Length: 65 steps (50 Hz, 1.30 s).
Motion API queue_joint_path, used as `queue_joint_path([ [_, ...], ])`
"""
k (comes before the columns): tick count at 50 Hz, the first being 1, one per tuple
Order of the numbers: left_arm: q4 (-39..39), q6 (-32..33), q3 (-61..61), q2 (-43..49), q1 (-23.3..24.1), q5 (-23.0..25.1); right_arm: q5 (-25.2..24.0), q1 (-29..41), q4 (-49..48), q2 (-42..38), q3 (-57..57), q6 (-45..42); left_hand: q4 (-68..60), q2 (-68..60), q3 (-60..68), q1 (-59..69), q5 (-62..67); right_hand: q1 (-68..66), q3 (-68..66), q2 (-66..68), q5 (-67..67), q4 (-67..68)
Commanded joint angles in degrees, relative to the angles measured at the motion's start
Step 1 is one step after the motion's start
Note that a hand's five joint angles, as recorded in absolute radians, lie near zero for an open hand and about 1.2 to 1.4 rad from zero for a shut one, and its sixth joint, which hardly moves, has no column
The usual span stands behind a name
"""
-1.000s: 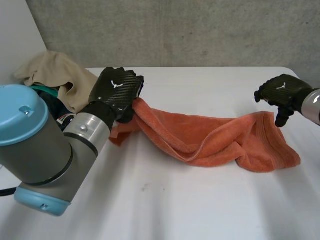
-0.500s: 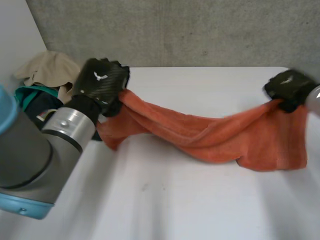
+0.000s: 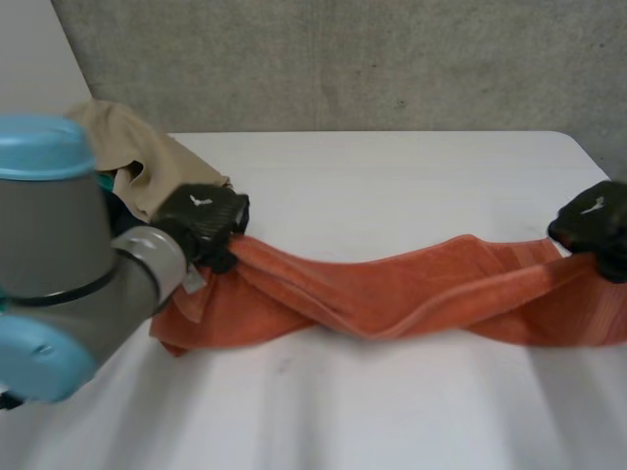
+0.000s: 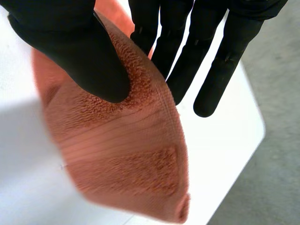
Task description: Fold the laundry.
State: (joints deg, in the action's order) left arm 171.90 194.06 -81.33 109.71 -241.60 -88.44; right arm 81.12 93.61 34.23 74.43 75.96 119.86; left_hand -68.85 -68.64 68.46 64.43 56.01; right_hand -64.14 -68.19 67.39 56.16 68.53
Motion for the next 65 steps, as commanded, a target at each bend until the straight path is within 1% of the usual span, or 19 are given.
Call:
queue_joint_path([
  [1,0.89,5.27,17.76,14.91,0.08,0.03,7.12,2.89,-16.1,-13.69,-11.08,0.72,-11.15,-11.36,11.54,15.57,13.99,-15.86,-11.81,12.61,13.84,11.47],
  [3,1.94,7.2,22.95,16.4,0.08,0.2,7.03,2.98,-22.58,-15.0,-16.16,2.12,-11.15,-11.36,11.54,15.57,13.99,-15.86,-11.81,12.61,13.84,11.47],
  [4,4.12,8.43,28.54,17.45,-0.1,0.12,7.03,2.98,-24.97,-15.1,-18.02,3.0,-11.15,-11.36,11.54,15.57,13.99,-15.86,-11.81,12.61,13.84,11.47],
  [6,7.38,9.4,33.76,18.08,-0.01,-0.06,7.03,3.07,-30.07,-15.1,-21.54,5.2,-11.15,-11.36,11.54,15.57,13.99,-15.86,-11.81,12.61,13.84,11.47],
  [8,13.24,9.58,39.37,17.99,0.17,-0.15,7.12,3.16,-39.46,-14.31,-25.15,10.11,-11.15,-11.36,11.54,15.57,13.99,-15.86,-11.81,12.61,13.84,11.47],
  [12,23.63,9.06,42.22,16.77,-0.27,-0.32,7.38,2.89,-52.66,-10.19,-24.64,16.71,-11.15,-11.36,11.54,15.57,13.99,-15.86,-11.81,12.61,13.84,11.47],
  [16,29.89,6.87,39.94,12.99,-0.45,-0.94,7.39,2.98,-59.27,-5.7,-19.89,19.27,-11.15,-11.36,11.54,15.57,13.99,-15.86,-11.81,12.61,13.84,11.47],
  [23,27.18,1.24,28.72,9.12,-1.85,-1.12,6.16,2.89,-57.0,-3.15,-8.84,19.53,-11.15,-11.36,11.54,15.57,13.99,-15.86,-11.81,12.61,13.84,11.47],
  [29,26.55,0.8,16.4,8.06,-2.03,-0.94,2.56,2.72,-53.39,-3.06,2.95,19.62,-11.15,-11.36,11.54,15.57,13.99,-15.86,-11.81,12.61,13.84,11.47],
  [34,26.64,1.15,7.0,10.85,-2.21,-1.03,0.71,2.45,-51.37,-4.02,12.09,19.71,-11.15,-11.36,11.54,15.57,13.99,-15.86,-11.81,12.61,13.84,11.47],
  [41,26.11,1.32,2.85,18.08,-2.38,-1.38,0.79,2.45,-50.75,-10.17,16.5,18.74,-11.15,-11.36,11.54,15.57,13.99,-15.86,-11.81,12.61,13.84,11.47],
  [44,25.41,1.32,1.53,18.43,-2.21,-1.29,0.71,1.23,-49.35,-10.79,17.38,18.57,-0.43,-0.64,0.83,4.85,3.27,-15.86,-11.81,12.61,13.84,11.47],
  [45,24.71,1.32,0.4,18.08,-1.95,-1.2,0.71,0.88,-49.08,-10.71,17.56,18.57,8.09,7.88,-7.69,-3.67,-5.25,-15.86,-11.81,12.61,13.84,11.47],
  [47,24.44,1.32,-0.4,17.38,-1.77,-1.03,0.71,0.26,-48.55,-10.62,17.65,18.74,16.04,15.83,-15.64,-11.62,-13.2,-15.86,-11.81,12.61,13.84,11.47],
  [48,24.09,1.32,-1.1,15.55,-1.85,-1.03,0.71,-0.09,-48.29,-10.53,17.73,18.92,21.57,21.36,-21.18,-17.16,-18.74,-15.86,-11.81,12.61,13.84,11.47],
  [51,23.92,1.32,-2.42,11.5,-1.94,-0.94,0.71,-0.36,-48.03,-10.44,17.82,19.09,27.66,27.45,-27.27,-23.25,-24.83,-15.86,-11.81,12.61,13.84,11.47],
  [52,23.92,1.24,-3.65,9.14,-2.12,-0.94,0.71,-0.36,-47.85,-10.44,17.82,19.09,32.85,32.64,-32.45,-28.43,-30.01,-15.86,-11.81,12.61,13.84,11.47],
  [56,24.09,1.32,-7.42,4.56,-2.64,-0.85,0.71,-1.15,-47.32,-10.18,17.56,19.18,36.43,36.22,-36.03,-32.01,-33.59,-15.86,-11.81,12.61,13.84,11.47],
  [65,24.18,1.32,-20.61,-4.94,-3.96,-0.94,0.88,-2.56,-47.23,-9.91,17.73,18.92,34.92,34.71,-34.53,-30.5,-32.08,-15.86,-11.81,12.61,13.84,11.47],
])
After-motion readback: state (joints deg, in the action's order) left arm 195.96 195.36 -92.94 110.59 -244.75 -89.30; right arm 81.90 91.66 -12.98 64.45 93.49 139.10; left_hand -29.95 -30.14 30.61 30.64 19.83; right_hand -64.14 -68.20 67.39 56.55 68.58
